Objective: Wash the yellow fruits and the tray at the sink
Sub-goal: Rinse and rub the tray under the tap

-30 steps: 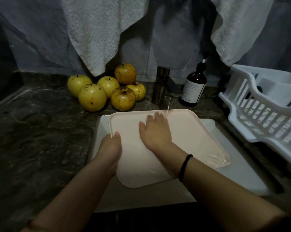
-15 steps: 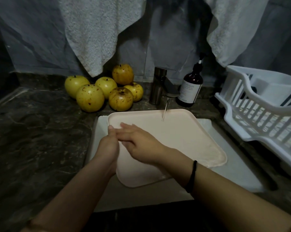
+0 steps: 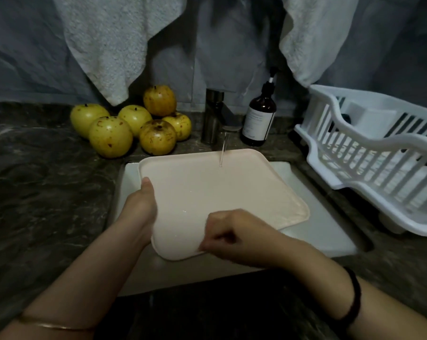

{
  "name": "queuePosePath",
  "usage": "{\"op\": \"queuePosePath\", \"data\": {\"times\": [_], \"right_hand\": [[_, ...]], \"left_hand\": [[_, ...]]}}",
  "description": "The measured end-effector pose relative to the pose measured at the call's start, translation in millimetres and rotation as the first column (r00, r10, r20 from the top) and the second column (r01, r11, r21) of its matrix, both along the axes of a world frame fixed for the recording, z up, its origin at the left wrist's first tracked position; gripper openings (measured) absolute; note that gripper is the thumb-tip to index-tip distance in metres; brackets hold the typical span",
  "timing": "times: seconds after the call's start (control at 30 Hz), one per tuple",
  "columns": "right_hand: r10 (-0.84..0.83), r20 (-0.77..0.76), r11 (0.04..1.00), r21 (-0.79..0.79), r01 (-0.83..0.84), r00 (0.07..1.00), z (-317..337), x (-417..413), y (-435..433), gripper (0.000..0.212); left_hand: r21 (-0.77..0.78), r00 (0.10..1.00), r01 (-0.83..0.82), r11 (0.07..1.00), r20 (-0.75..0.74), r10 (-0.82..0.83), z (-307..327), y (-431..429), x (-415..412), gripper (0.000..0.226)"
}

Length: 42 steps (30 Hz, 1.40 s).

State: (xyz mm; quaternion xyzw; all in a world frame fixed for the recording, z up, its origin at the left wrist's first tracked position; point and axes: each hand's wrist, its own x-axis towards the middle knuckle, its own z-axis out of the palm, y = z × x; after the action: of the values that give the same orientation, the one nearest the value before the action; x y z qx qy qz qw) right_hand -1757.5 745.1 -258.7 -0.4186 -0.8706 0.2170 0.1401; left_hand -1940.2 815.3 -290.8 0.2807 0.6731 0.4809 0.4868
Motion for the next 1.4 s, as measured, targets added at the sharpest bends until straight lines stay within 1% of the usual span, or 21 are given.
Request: {"op": "queuePosePath", "data": {"times": [0.07, 0.1, 0.17, 0.27, 0.37, 0.43, 0.47, 0.5, 0.53, 0.57, 0.6, 0.63, 0.7, 0.77, 0.83, 0.93, 1.1, 1.2, 1.27, 1.33, 1.4], "right_hand": [[-0.199, 0.028, 0.980, 0.013, 0.199, 0.980, -1, 18, 10, 0.043], [-0.313, 0.056, 0.950, 0.009, 0.313, 0.948, -1, 30, 15, 0.051], [-0.502, 0.143, 0.864, 0.047, 0.501, 0.853, -4, 60, 22, 0.057], [-0.697, 0.244, 0.715, 0.169, 0.678, 0.674, -9, 100, 26, 0.058], [-0.830, 0.154, 0.558, 0.258, 0.789, 0.537, -10, 117, 31, 0.049], [-0.872, 0.074, 0.485, 0.270, 0.832, 0.484, -9, 122, 41, 0.028], [-0.879, 0.058, 0.473, 0.233, 0.850, 0.473, -8, 122, 46, 0.022], [-0.882, 0.047, 0.471, 0.155, 0.868, 0.470, -8, 122, 51, 0.029], [-0.884, -0.006, 0.467, 0.049, 0.883, 0.467, -9, 123, 54, 0.035], [-0.891, -0.081, 0.452, -0.064, 0.889, 0.447, -10, 122, 57, 0.036], [-0.894, -0.151, 0.442, -0.143, 0.885, 0.422, -13, 122, 57, 0.033], [-0.892, -0.187, 0.443, -0.176, 0.879, 0.412, -15, 122, 55, 0.028], [-0.886, -0.171, 0.459, -0.179, 0.870, 0.432, -20, 121, 50, 0.022], [-0.893, -0.139, 0.446, -0.170, 0.879, 0.427, -20, 122, 47, 0.019], [-0.896, -0.147, 0.440, -0.154, 0.885, 0.420, -22, 126, 47, 0.021], [-0.898, -0.149, 0.437, -0.197, 0.878, 0.413, -26, 127, 50, 0.019], [-0.912, -0.141, 0.405, -0.184, 0.896, 0.384, -29, 128, 51, 0.019], [-0.905, -0.184, 0.414, -0.180, 0.892, 0.383, -29, 129, 50, 0.017], [-0.898, -0.198, 0.429, -0.191, 0.883, 0.394, -29, 129, 50, 0.019], [-0.891, -0.207, 0.443, -0.203, 0.873, 0.404, -29, 129, 50, 0.020], [-0.887, -0.218, 0.448, -0.200, 0.871, 0.406, -29, 129, 50, 0.021]], "left_hand": [[0.026, 1.000, -0.009, 1.000, -0.014, 0.009, -3, 2, -2, 0.062], [0.036, 1.000, -0.013, 0.999, -0.013, 0.014, -5, 4, -3, 0.062], [0.039, 1.000, -0.013, 0.999, -0.001, 0.013, -5, 4, -3, 0.061], [0.045, 1.000, -0.009, 0.999, 0.001, 0.009, -4, 4, -1, 0.059], [0.068, 1.000, -0.016, 0.998, 0.010, 0.016, -6, 6, -1, 0.060], [0.052, 1.000, -0.027, 0.998, -0.012, 0.028, -8, 7, -3, 0.061], [0.040, 0.999, -0.033, 0.999, -0.007, 0.033, -9, 8, -3, 0.063], [0.031, 0.999, -0.040, 0.999, -0.004, 0.040, -11, 9, -4, 0.065], [0.012, 0.999, -0.040, 0.999, 0.003, 0.040, -11, 9, -5, 0.066], [0.007, 0.999, -0.038, 0.999, 0.009, 0.038, -11, 9, -5, 0.067], [0.007, 0.999, -0.034, 0.999, 0.011, 0.034, -10, 9, -5, 0.067], [0.017, 0.999, -0.032, 0.999, -0.006, 0.033, -9, 9, -5, 0.066], [0.061, 0.995, 0.003, 0.998, -0.099, 0.003, -5, 6, -3, 0.062], [0.137, 0.978, 0.041, 0.990, -0.206, -0.012, 1, 0, -1, 0.057], [0.209, 0.965, 0.078, 0.975, -0.262, -0.021, 3, -4, -1, 0.051], [0.296, 0.949, 0.120, 0.948, -0.315, -0.022, 4, -6, -1, 0.043], [0.295, 0.963, 0.132, 0.946, -0.266, -0.051, 3, -7, 0, 0.042], [0.282, 0.988, 0.108, 0.953, -0.140, -0.071, 6, -7, 2, 0.044], [0.243, 0.996, 0.076, 0.967, -0.062, -0.063, 5, -5, 0, 0.052], [0.200, 0.995, 0.098, 0.975, -0.042, -0.092, 4, -4, -2, 0.058], [0.173, 0.991, 0.125, 0.977, -0.069, -0.115, 10, -8, -2, 0.054]]}}
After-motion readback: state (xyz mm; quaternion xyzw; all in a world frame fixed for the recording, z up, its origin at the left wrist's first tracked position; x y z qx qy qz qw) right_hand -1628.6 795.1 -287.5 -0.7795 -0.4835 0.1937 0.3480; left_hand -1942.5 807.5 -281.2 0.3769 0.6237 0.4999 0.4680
